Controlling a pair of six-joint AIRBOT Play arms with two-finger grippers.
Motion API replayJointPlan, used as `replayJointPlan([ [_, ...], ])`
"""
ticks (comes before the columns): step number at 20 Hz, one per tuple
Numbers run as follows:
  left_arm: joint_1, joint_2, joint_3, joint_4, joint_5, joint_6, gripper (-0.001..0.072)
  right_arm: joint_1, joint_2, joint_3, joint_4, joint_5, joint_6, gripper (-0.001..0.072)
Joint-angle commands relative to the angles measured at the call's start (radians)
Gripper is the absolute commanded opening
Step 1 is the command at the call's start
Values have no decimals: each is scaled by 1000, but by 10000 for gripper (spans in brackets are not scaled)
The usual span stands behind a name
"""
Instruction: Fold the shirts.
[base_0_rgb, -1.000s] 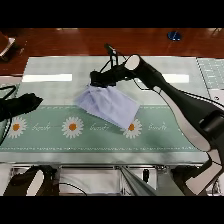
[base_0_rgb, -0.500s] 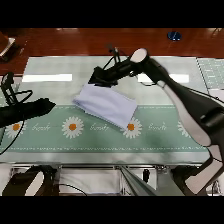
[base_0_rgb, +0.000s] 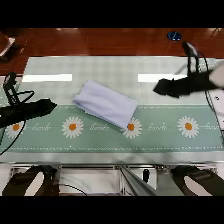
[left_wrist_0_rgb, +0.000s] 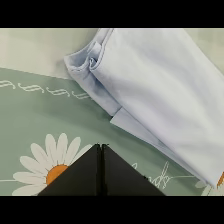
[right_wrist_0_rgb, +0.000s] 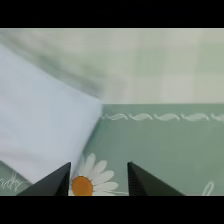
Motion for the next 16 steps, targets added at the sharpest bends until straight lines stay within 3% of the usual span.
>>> replayJointPlan([
  [1,0,-1,0,0,1,0,22,-49,229,-468,61,-303,251,412],
  [3,0,-1,0,0,2,0,22,-14,163,-548,257,-378,134,407],
  [7,0,-1,0,-4,0,0,22,19,-123,-480,602,-326,-216,407],
  [9,-6,-1,0,-7,0,0,22,19,-242,-414,720,-283,-329,407],
  [13,-11,-1,0,-7,4,0,22,26,-413,-272,746,-183,-377,407],
  [16,-10,-1,0,-7,12,0,22,91,-494,-203,747,-186,-383,407],
])
